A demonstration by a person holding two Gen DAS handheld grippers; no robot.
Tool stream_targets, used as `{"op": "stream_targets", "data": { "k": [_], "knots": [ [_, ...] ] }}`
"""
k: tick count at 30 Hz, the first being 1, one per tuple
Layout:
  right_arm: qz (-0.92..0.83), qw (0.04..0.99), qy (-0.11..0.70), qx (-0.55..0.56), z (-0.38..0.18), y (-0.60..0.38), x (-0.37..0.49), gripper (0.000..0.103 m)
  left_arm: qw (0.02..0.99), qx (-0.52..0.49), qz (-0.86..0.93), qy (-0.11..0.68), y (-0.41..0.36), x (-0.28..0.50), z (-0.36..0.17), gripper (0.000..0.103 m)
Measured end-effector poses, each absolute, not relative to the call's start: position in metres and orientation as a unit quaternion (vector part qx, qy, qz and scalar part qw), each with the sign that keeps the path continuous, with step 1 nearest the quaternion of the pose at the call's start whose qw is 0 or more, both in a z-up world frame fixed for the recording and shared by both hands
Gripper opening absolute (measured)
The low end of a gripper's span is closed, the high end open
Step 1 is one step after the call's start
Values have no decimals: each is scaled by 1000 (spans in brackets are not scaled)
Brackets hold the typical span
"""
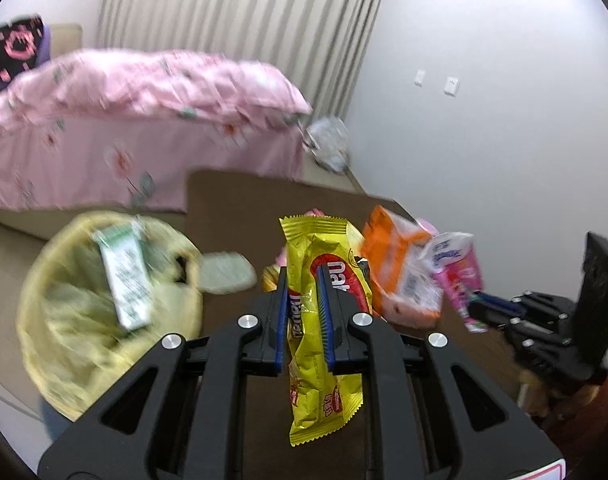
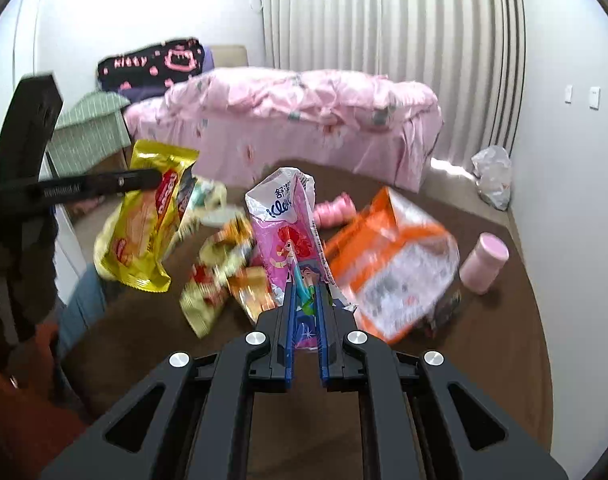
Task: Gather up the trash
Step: 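Carry the yellow wrapper and pink tissue pack to the yellow bag and release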
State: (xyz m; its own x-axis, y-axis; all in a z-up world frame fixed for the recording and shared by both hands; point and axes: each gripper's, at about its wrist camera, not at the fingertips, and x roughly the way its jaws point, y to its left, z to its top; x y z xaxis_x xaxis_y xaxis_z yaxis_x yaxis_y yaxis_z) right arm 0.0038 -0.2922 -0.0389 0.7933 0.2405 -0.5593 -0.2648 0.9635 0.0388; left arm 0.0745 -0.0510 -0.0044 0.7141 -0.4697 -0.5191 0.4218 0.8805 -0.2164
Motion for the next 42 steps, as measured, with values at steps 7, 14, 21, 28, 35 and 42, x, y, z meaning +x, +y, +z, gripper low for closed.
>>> {"op": "stream_targets", "data": {
  "k": [7,14,21,28,35,42],
  "knots": [
    [169,948,269,-10,-10,-264,26,10,955,-7,-185,230,-27,71,23,13],
    [214,940,264,-21,8,-221,50,10,973,-8,-120,198,20,87,30,13],
    [272,918,289,-4,9,-169,106,10,979,-64,10,195,78,116,14,13],
    [324,873,364,12,-37,-102,173,10,970,-84,84,211,102,137,-18,13],
    [305,835,457,9,-92,-60,257,10,964,-115,104,218,115,143,-39,13],
    [314,783,537,-10,-144,-17,275,10,954,-137,107,243,122,155,-67,13]
  ]
}}
